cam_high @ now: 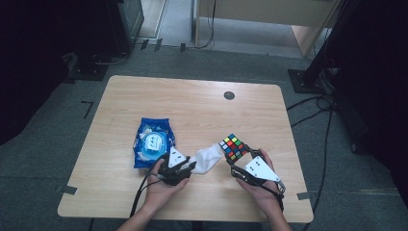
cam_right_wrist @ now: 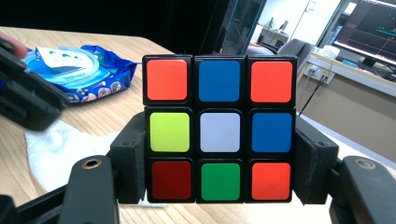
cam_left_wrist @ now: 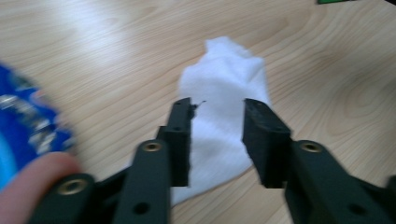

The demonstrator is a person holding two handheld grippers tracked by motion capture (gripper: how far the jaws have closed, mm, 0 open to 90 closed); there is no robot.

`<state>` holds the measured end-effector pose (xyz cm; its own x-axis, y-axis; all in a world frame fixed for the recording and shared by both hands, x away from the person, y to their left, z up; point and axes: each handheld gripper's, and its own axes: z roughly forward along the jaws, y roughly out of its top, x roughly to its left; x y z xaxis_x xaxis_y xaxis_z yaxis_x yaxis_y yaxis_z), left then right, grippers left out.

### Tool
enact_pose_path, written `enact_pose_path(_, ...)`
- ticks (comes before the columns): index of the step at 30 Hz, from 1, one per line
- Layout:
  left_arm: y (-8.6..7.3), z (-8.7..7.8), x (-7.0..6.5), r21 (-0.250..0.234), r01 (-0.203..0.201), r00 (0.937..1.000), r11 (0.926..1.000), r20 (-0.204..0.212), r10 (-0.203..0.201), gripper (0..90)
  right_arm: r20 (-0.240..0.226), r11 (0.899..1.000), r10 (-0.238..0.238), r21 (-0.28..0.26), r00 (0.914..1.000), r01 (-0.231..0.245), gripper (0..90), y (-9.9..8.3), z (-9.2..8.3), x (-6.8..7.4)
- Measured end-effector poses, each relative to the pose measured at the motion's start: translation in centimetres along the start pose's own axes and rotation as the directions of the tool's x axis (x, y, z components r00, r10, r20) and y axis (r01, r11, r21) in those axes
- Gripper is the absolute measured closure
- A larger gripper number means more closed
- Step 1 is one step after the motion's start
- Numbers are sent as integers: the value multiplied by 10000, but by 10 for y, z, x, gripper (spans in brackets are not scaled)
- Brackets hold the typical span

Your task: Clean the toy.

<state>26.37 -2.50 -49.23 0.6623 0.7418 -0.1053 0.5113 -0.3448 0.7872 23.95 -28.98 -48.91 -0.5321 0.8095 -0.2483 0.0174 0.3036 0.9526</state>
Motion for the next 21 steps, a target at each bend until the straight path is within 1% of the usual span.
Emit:
enact_pose_path(3,9,19,-10,210,298,9995,9993,-49,-297,520,-34,10000,25,0,10000,-25,347,0,0,1)
enact_pose_path(4,12,25,-13,298,344,9993,9990,-161,-340,505,-52,10000,35,12,10000,-35,348,0,0,2)
enact_pose_path(6,13,36,-17,605,255,9989,9978,-403,-231,514,-112,10000,-1,13,9999,2,348,0,0,3)
enact_pose_path(7,12,41,-18,835,186,9985,9963,-525,-142,532,-143,10000,-13,14,9999,13,348,0,0,3)
enact_pose_path(9,8,48,-19,1169,38,9967,9931,-810,57,594,-170,10000,-34,31,9998,35,347,-1,1,4)
enact_pose_path(10,7,47,-19,1119,-33,9956,9937,-926,137,623,-241,10000,-38,30,9997,38,348,-1,1,5)
enact_pose_path(12,6,45,-16,1127,-77,9953,9936,-948,184,729,-311,10000,-51,42,9995,52,348,-2,2,6)
enact_pose_path(14,5,41,-10,977,-12,9970,9952,-770,87,866,-386,10000,-70,53,9992,72,348,-2,3,8)
enact_pose_path(16,2,35,-5,727,71,9985,9973,-555,-31,888,-455,9999,-87,66,9989,90,348,-2,5,11)
enact_pose_path(17,1,28,-2,472,99,9990,9988,-435,-78,890,-494,9999,-100,56,9987,103,348,-1,5,12)
enact_pose_path(19,0,12,3,-120,219,9990,9997,-387,-224,892,-630,9999,-130,8,9979,131,348,0,6,15)
enact_pose_path(20,1,3,7,-468,268,9992,9985,-291,-282,892,-682,9999,-101,20,9976,103,348,1,6,16)
enact_pose_path(21,1,-6,10,-811,286,9990,9963,-313,-312,892,-753,10000,-93,5,9971,94,348,2,6,18)
